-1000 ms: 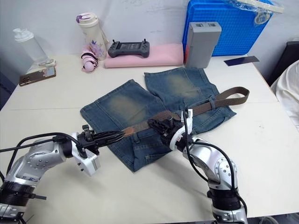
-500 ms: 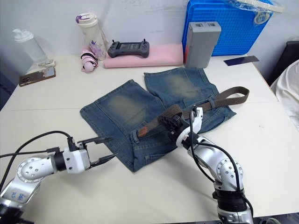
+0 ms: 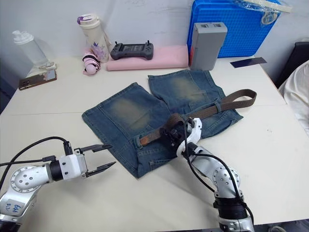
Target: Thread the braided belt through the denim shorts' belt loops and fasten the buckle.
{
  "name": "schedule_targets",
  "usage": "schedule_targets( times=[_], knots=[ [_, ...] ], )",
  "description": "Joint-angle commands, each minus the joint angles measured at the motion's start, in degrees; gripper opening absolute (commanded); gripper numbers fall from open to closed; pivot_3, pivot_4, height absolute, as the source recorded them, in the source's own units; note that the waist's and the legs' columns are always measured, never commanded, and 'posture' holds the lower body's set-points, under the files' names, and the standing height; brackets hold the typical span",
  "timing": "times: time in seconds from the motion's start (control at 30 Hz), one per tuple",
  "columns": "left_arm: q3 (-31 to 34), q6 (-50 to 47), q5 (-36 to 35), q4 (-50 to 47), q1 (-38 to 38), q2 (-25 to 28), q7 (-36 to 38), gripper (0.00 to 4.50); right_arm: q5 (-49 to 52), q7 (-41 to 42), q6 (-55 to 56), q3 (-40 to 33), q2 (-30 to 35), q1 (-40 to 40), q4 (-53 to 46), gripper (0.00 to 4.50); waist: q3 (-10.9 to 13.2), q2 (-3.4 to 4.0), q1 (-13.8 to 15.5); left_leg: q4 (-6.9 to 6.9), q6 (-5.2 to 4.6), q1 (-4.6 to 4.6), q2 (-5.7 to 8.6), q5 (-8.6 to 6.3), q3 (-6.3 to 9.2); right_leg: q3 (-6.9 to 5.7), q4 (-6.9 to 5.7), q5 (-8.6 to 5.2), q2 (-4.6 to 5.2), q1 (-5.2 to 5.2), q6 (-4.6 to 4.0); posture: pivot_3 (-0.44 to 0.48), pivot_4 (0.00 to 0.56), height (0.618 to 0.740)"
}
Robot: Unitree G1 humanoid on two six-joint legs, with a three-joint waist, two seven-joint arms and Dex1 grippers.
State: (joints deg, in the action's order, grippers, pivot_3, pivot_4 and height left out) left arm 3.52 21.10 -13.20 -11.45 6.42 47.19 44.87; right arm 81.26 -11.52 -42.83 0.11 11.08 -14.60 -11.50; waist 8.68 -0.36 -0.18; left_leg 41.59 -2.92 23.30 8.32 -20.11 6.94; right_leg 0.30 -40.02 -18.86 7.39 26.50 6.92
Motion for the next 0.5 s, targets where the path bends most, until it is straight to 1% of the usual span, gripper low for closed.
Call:
schedule_targets(
  times=[0.03,0.23,0.37,0.5],
  knots=[
    [1.30,0.53,0.53,-1.96,-0.61,-0.58,0.29,2.80,-2.69,2.11,-1.38,0.63,-0.75,-1.11,-0.18,0.00,0.00,0.00,0.02,-0.01,0.00,0.00,0.00,0.00,0.00,0.00,0.01,0.00,0.00,0.00,0.00,0.000,0.150,0.676],
    [0.79,4.14,3.13,-0.48,-1.35,-1.52,0.65,2.80,-7.83,2.76,-4.13,3.12,-3.23,-2.80,0.91,0.00,0.00,0.00,-0.12,-0.01,0.02,0.00,-0.01,0.01,-0.02,-0.01,0.03,0.00,0.00,0.01,0.00,0.000,0.150,0.676],
    [-0.04,13.88,9.91,5.45,-4.37,-2.48,-0.82,2.80,-11.02,3.33,-8.13,5.18,-4.84,-4.99,3.75,0.00,-0.03,-0.04,-0.25,-0.13,0.06,-0.08,-0.05,0.03,-0.12,-0.01,0.06,0.00,-0.01,0.01,0.00,0.000,0.150,0.676],
    [-1.23,22.85,16.05,13.66,-9.08,-3.89,-3.43,2.80,-15.03,5.33,-12.27,7.13,-5.83,-8.46,7.48,0.00,-0.16,-0.24,-0.54,-0.18,0.10,-0.21,-0.12,0.05,-0.30,-0.06,0.09,0.00,-0.01,-0.01,-0.01,0.000,0.150,0.676]
  ],
)
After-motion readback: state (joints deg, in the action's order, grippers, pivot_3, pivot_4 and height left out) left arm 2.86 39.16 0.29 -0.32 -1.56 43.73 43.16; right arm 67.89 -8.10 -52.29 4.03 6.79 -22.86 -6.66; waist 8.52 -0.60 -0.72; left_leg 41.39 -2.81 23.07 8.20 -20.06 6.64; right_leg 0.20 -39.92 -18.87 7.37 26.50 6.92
